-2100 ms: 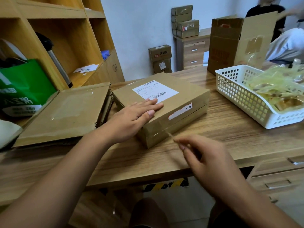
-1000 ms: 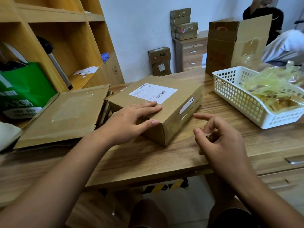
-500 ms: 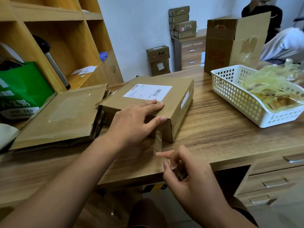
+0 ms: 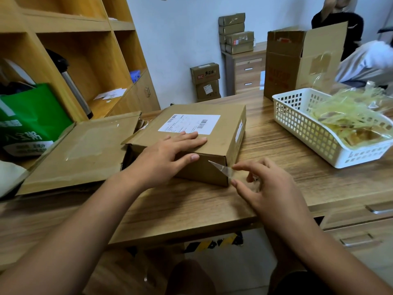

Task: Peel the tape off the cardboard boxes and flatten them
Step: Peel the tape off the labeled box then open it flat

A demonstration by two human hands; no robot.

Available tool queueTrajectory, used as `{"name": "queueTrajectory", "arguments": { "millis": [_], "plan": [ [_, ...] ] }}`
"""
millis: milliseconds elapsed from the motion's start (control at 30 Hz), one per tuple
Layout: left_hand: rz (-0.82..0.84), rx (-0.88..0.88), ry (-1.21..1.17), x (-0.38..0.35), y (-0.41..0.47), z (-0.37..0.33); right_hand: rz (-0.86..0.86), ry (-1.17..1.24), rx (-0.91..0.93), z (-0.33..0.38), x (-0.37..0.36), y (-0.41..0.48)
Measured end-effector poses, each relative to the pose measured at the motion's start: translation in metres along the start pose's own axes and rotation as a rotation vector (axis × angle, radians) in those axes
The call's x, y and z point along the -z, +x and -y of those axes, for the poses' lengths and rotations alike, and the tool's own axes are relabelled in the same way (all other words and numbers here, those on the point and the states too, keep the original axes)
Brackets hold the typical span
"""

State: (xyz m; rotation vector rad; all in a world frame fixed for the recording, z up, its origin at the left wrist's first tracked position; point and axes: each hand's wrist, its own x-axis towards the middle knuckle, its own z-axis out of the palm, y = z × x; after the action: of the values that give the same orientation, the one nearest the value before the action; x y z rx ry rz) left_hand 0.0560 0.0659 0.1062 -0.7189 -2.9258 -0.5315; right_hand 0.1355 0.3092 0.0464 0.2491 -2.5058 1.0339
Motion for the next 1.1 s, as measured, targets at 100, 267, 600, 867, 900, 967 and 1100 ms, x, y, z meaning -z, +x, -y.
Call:
{"name": "queueTrajectory", "arguments": {
  "millis": [100, 267, 600, 867, 900, 967, 1100],
  "plan": [
    [-0.045, 0.023, 0.058, -0.005, 0.0, -0.005, -0.007, -0.03, -0.01, -0.001, -0.001, 0.003],
    [-0.086, 0.065, 0.134, -0.009, 0.0, -0.016, 0.031, -0.029, 0.006, 0.003, -0.007, -0.008],
    [-0.193, 0.094, 0.181, -0.012, 0.003, -0.026, 0.128, 0.053, 0.122, 0.025, -0.025, -0.032],
    [0.02, 0.004, -0.084, 0.008, 0.0, 0.019, -0.011, 0.124, 0.051, 0.009, -0.006, -0.015],
    [0.02, -0.001, -0.087, 0.008, 0.0, 0.019, -0.024, 0.131, 0.037, 0.008, -0.005, -0.013],
    [0.0, -0.003, -0.097, 0.006, 0.002, 0.019, -0.036, 0.147, 0.016, 0.007, -0.004, -0.01],
    [-0.062, -0.001, -0.075, 0.0, 0.003, 0.015, 0.004, 0.138, 0.058, 0.017, -0.007, -0.019]
  ]
}}
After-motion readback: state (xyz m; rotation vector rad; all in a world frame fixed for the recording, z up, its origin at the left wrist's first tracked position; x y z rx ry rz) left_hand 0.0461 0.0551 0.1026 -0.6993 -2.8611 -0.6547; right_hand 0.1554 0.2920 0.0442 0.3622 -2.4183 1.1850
